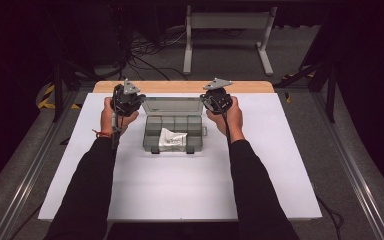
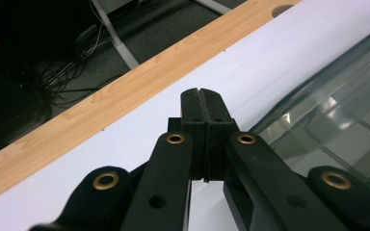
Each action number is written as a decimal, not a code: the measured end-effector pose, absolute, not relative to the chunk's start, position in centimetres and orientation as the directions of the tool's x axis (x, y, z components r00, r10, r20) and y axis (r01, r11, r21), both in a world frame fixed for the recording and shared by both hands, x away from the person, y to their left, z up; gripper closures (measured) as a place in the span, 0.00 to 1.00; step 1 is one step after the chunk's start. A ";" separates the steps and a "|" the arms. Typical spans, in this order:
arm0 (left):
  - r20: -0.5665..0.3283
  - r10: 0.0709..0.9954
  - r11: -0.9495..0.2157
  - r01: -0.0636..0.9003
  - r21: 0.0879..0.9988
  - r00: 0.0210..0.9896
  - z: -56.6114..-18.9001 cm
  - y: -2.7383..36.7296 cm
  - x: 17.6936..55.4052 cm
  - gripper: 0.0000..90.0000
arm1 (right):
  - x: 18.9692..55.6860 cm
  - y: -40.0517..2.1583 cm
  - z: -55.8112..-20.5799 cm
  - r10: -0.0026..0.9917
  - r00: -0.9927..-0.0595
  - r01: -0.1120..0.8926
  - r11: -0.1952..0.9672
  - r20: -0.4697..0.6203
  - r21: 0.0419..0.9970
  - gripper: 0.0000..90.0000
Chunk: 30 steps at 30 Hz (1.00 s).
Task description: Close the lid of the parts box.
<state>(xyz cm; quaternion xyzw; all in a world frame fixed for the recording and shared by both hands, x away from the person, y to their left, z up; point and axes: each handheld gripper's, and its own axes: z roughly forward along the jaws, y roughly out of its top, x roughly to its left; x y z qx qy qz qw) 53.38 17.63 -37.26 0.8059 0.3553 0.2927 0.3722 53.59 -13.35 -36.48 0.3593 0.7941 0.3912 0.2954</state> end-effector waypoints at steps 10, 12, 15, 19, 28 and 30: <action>0.199 0.791 -0.464 0.357 0.811 0.578 -37.6 17.7 52.8 1.00 | 52.7 -13.1 -36.7 0.810 -0.548 0.341 0.443 -0.207 0.829 1.00; 0.190 0.793 -0.456 0.357 0.815 0.579 -37.7 17.7 52.8 1.00 | 52.6 -13.1 -36.7 0.811 -0.546 0.341 0.442 -0.209 0.830 1.00; 0.199 0.793 -0.459 0.350 0.817 0.576 -37.7 17.7 52.7 1.00 | 52.4 -13.2 -36.8 0.816 -0.541 0.340 0.433 -0.203 0.835 1.00; 0.192 0.794 -0.454 0.352 0.819 0.576 -37.8 17.7 52.6 1.00 | 52.3 -13.2 -37.0 0.824 -0.534 0.342 0.414 -0.188 0.844 1.00; 0.204 0.789 -0.461 0.339 0.820 0.580 -37.9 17.8 52.3 1.00 | 51.9 -13.2 -37.1 0.823 -0.532 0.335 0.419 -0.198 0.844 1.00; 0.204 0.789 -0.462 0.341 0.819 0.580 -37.9 17.8 52.2 1.00 | 51.8 -13.1 -37.1 0.822 -0.533 0.334 0.422 -0.201 0.843 1.00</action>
